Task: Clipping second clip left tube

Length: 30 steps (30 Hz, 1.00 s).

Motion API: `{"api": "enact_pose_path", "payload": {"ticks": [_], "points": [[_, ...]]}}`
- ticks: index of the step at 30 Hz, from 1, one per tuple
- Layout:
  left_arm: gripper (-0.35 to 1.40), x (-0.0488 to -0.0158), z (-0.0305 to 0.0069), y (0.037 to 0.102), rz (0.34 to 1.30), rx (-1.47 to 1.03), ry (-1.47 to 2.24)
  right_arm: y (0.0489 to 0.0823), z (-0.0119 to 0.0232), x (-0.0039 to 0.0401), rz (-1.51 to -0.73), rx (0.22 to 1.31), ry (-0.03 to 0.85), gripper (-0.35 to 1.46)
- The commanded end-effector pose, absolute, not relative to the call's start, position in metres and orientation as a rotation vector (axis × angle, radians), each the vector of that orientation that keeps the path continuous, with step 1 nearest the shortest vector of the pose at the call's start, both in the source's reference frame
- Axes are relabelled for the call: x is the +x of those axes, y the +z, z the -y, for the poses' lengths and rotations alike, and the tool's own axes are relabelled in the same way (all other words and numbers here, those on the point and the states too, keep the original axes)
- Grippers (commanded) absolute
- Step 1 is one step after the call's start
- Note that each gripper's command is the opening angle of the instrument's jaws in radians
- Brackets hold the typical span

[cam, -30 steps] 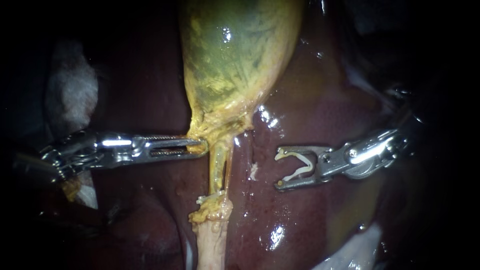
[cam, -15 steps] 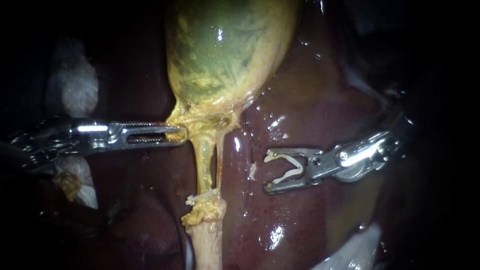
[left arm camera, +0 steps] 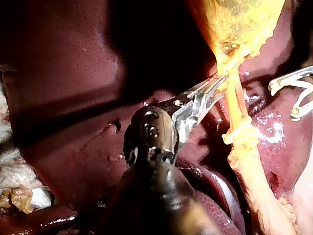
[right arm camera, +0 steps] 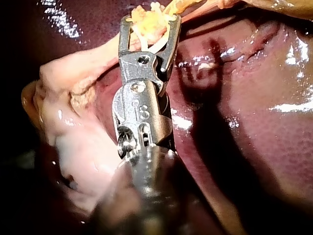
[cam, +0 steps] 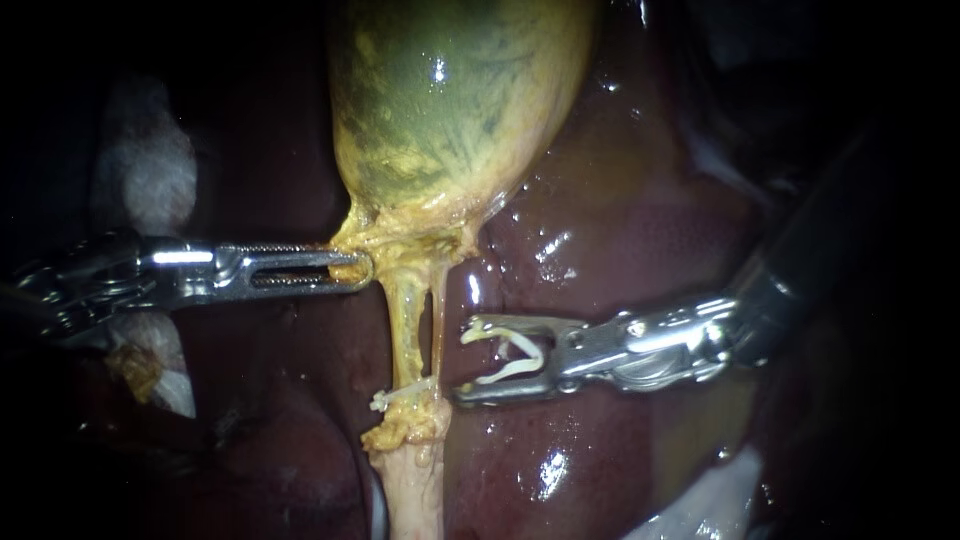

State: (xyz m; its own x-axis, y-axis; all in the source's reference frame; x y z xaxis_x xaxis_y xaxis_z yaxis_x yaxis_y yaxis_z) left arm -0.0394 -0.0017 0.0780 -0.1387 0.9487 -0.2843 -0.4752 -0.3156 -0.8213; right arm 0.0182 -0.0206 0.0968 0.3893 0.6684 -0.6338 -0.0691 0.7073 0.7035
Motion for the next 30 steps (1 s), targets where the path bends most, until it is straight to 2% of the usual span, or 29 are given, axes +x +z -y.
{"api": "enact_pose_path", "payload": {"ticks": [1,7,12,24,30], "points": [[-0.35,-0.0394,0.0017,0.0780,0.690,-0.995,1.681,0.0967,0.0206,0.0191,-1.068,0.674,0.545,0.58],[-0.35,-0.0395,0.0017,0.0779,0.689,-0.994,1.680,0.0976,0.0207,0.0218,-1.029,0.751,0.665,0.58],[-0.35,-0.0397,0.0018,0.0778,0.688,-0.994,1.680,0.0991,0.0205,0.0222,-1.010,0.781,0.722,0.58],[-0.35,-0.0398,0.0020,0.0774,0.687,-0.993,1.679,0.1042,0.0221,0.0210,-1.000,0.801,0.764,0.55],[-0.35,-0.0400,0.0021,0.0771,0.686,-0.992,1.678,0.1045,0.0221,0.0205,-0.996,0.804,0.766,0.51]]}}
